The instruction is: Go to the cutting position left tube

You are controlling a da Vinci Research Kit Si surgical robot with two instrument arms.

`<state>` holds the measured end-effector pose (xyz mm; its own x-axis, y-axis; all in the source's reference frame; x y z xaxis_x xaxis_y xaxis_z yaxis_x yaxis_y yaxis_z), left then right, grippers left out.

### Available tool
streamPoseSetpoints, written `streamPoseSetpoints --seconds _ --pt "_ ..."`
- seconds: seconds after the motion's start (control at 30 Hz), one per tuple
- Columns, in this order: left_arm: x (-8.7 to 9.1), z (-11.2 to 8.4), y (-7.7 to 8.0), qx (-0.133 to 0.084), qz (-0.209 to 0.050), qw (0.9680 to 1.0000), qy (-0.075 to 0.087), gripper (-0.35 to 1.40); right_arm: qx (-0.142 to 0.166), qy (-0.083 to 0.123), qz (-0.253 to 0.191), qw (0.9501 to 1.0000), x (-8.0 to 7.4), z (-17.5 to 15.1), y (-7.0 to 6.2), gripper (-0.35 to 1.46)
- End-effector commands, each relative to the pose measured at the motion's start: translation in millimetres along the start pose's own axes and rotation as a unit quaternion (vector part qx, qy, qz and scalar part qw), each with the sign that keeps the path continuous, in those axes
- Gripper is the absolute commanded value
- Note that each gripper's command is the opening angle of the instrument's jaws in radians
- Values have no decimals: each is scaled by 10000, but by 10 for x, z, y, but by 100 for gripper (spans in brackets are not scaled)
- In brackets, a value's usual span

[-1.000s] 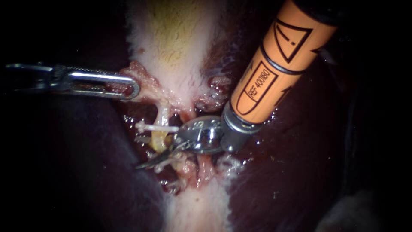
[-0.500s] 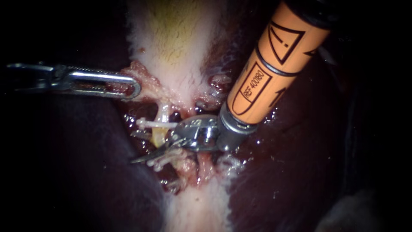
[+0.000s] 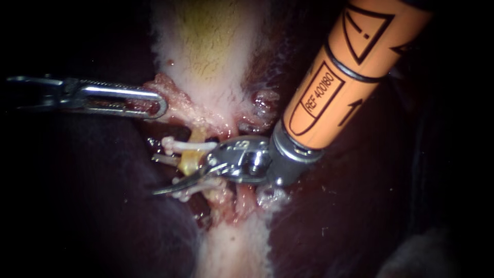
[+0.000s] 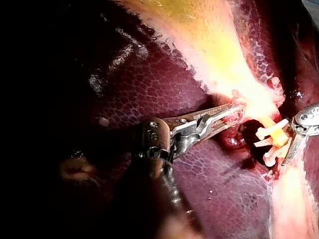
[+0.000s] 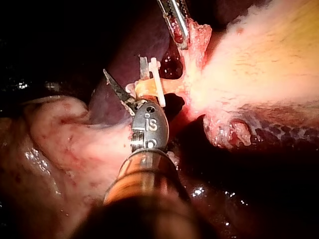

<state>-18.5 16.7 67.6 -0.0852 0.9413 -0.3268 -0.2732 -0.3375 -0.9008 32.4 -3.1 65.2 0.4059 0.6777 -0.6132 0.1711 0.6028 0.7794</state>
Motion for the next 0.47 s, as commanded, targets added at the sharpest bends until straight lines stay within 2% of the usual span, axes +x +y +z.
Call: streamPoseSetpoints --seconds 0.03,0.47 --pt "0 0 0 -4 1 10000 -1 -35 16 -12 5 10000 1 0 -1 138" --pt "0 0 0 -5 1 10000 -1 -35 14 -12 5 10000 1 0 0 138"
